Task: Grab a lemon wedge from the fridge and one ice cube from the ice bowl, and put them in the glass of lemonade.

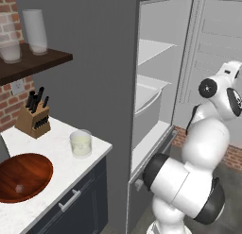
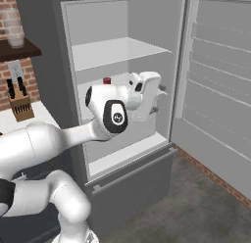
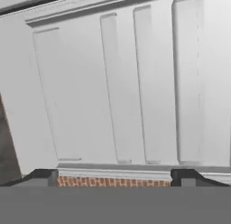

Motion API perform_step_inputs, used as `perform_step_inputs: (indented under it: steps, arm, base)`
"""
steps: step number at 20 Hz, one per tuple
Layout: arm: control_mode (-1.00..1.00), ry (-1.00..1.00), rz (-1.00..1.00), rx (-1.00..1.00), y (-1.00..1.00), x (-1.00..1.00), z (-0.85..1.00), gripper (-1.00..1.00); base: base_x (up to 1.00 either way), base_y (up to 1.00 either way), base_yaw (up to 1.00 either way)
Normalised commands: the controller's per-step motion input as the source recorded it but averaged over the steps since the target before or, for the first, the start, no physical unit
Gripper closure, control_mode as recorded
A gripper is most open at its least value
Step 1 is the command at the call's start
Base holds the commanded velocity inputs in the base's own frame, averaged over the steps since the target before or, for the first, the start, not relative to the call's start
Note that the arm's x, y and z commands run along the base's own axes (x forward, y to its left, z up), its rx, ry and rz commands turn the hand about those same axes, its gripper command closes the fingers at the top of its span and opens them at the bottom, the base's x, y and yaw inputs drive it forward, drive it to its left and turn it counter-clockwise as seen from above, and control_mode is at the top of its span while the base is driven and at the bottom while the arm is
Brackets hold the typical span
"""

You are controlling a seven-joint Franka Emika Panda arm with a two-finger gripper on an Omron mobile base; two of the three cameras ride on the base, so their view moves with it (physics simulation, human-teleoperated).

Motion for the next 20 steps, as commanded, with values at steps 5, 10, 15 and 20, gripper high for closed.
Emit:
perform_step_inputs:
  steps: [5, 10, 15, 20]
  arm:
    - [-1.0, 0.09, 0.0, 0.37, -0.01, -0.1, 0.02, -1.0]
    - [-1.0, -0.08, 0.01, 0.4, 0.01, -0.25, 0.52, -1.0]
    - [-1.0, 0.0, 0.0, 0.35, 0.07, 0.0, 0.83, -1.0]
    - [-1.0, 0.0, 0.0, 0.44, 0.1, -0.07, 0.41, -1.0]
  base:
    - [0.0, 0.0, 0.0]
    - [0.0, 0.0, 0.0]
    - [0.0, 0.0, 0.0]
    - [0.0, 0.0, 0.0]
